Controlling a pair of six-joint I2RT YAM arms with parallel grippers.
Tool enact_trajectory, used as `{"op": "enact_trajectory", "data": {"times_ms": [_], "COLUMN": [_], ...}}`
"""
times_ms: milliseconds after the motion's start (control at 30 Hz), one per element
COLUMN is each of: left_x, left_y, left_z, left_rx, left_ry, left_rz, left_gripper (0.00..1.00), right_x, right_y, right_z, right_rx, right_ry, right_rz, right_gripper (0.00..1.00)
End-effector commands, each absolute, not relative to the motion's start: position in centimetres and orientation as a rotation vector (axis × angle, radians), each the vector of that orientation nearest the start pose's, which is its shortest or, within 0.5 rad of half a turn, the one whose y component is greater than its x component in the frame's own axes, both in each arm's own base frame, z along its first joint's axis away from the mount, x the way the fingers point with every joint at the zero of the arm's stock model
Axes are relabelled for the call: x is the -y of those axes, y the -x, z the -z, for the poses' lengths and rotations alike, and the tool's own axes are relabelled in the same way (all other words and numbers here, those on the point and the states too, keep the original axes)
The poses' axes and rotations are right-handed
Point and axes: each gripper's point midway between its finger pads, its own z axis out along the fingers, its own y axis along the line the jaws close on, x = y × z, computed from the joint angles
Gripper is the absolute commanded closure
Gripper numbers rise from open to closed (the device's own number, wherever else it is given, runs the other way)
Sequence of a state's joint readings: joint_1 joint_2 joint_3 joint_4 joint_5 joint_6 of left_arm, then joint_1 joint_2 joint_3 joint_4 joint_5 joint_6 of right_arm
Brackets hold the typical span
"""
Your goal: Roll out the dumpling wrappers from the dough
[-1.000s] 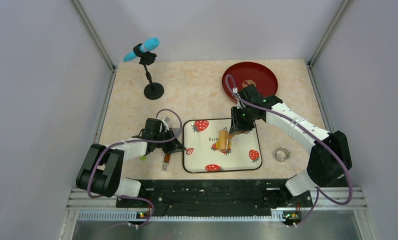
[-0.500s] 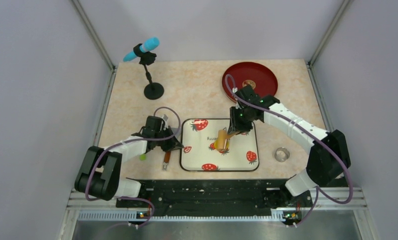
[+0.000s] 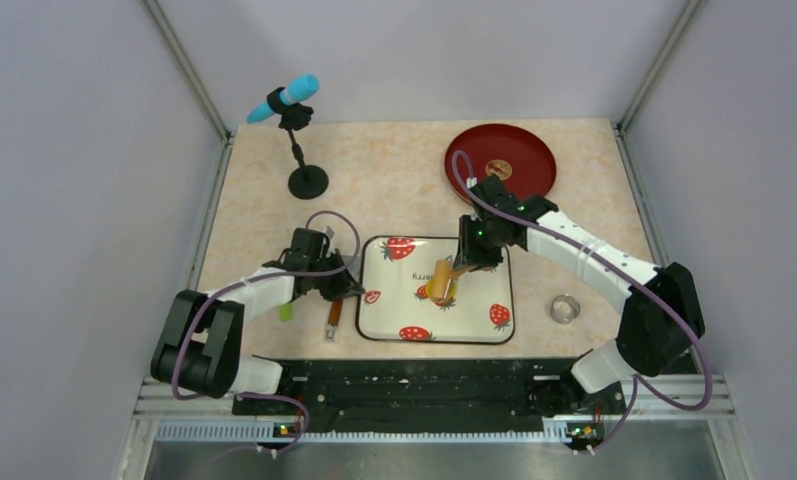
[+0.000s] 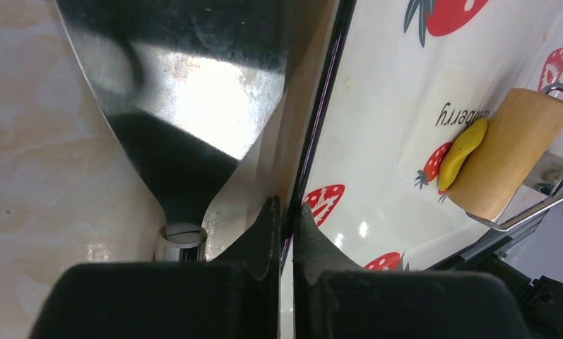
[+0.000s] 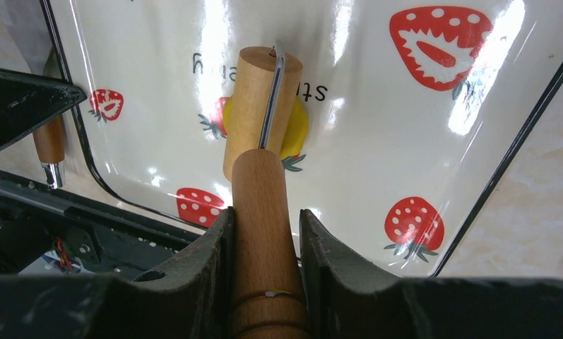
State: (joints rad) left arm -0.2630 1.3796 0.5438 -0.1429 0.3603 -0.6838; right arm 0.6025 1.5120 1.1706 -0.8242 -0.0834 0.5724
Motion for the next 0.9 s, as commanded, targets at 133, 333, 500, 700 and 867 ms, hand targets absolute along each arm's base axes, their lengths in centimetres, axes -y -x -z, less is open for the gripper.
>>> {"op": "enact_trajectory", "data": {"times_ms": [133,333,500,700,867], "left_x": [9.6,8.6,8.2,7.4,6.9], "left_y": [-26.9,-26.9,-26.9,-27.1,-27.2], "left_z": [-1.4,-1.3,-1.3,-1.5,-1.7], "left_rx": [-2.6,-2.599,-2.596,-2.584,-2.578], "left_ry": [0.592,0.624,0.633,0.65,0.66], "left_rz": [0.432,0.414,0.412,0.408,0.415], "left_gripper": [1.0,1.0,1.0,1.0,1.0], "right_x": [-8.0,-8.1,-7.9,-7.6,-7.2], "right_y": [-16.2,-15.7,-14.7,-13.9,-13.1], "right_z": [-5.3,-5.5,-5.4,-5.5,-5.7], "right_rx": [-3.127,-3.128,-3.135,-3.141,-3.138], "right_ry": [0.197,0.195,0.187,0.164,0.148], "right_rz": [0.541,0.564,0.603,0.622,0.627], "right_gripper": [1.0,1.0,1.0,1.0,1.0]}}
